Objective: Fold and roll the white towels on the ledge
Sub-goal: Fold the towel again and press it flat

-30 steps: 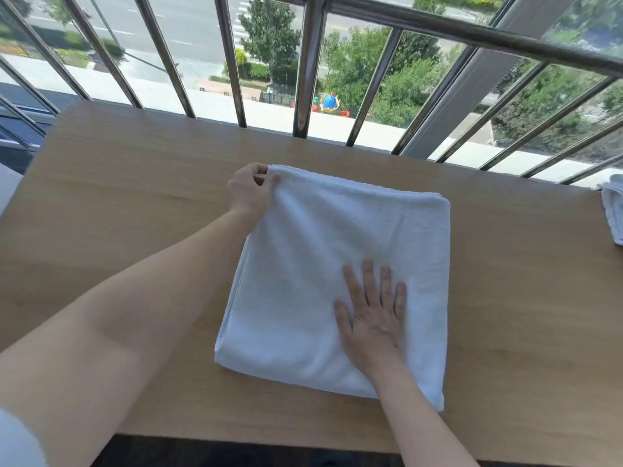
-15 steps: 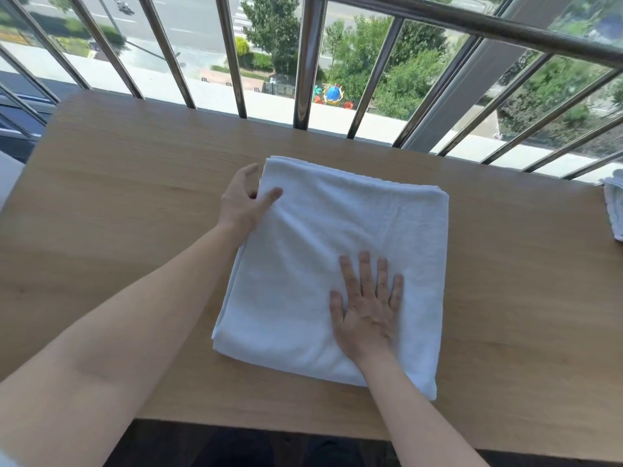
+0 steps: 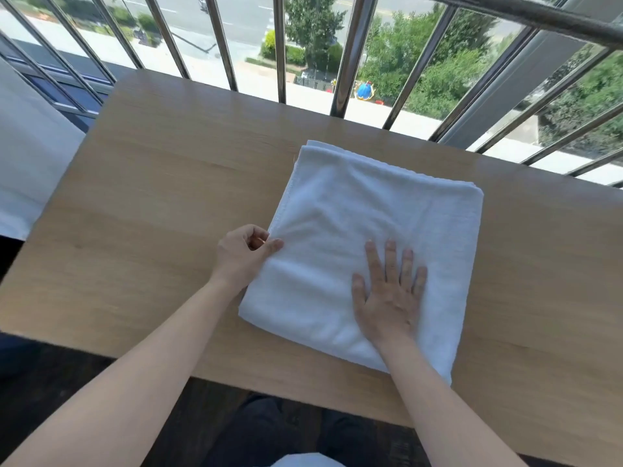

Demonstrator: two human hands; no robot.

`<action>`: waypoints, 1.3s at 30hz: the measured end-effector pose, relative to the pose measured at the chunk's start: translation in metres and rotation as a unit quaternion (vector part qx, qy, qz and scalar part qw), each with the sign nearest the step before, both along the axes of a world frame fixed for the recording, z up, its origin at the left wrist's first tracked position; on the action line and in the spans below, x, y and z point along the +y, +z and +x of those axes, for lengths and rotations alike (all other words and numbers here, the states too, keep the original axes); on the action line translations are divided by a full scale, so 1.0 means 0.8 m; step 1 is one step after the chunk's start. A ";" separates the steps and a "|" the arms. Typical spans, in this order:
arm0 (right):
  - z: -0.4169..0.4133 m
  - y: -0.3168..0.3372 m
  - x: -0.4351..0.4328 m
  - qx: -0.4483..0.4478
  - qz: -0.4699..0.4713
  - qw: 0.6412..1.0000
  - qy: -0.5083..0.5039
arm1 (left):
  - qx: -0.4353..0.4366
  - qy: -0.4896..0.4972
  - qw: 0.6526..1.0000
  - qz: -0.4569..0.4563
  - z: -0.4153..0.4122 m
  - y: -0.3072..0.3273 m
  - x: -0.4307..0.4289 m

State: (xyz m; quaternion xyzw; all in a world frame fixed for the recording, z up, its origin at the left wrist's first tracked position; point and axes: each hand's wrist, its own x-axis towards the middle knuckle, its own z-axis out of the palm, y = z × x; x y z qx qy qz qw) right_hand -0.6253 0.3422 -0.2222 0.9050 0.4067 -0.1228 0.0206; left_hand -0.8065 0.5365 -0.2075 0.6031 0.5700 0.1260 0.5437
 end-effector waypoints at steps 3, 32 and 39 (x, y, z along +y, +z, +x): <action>0.001 0.006 0.003 0.019 -0.001 1.000 0.004 | 0.003 0.027 1.000 0.005 0.001 0.003 -0.004; 0.058 0.032 -0.025 0.201 0.164 0.962 0.081 | 0.309 -0.284 0.855 0.305 0.153 -0.002 -0.094; 0.092 0.016 -0.021 0.074 0.191 0.964 0.167 | 0.272 -0.305 0.854 0.320 0.137 -0.024 -0.131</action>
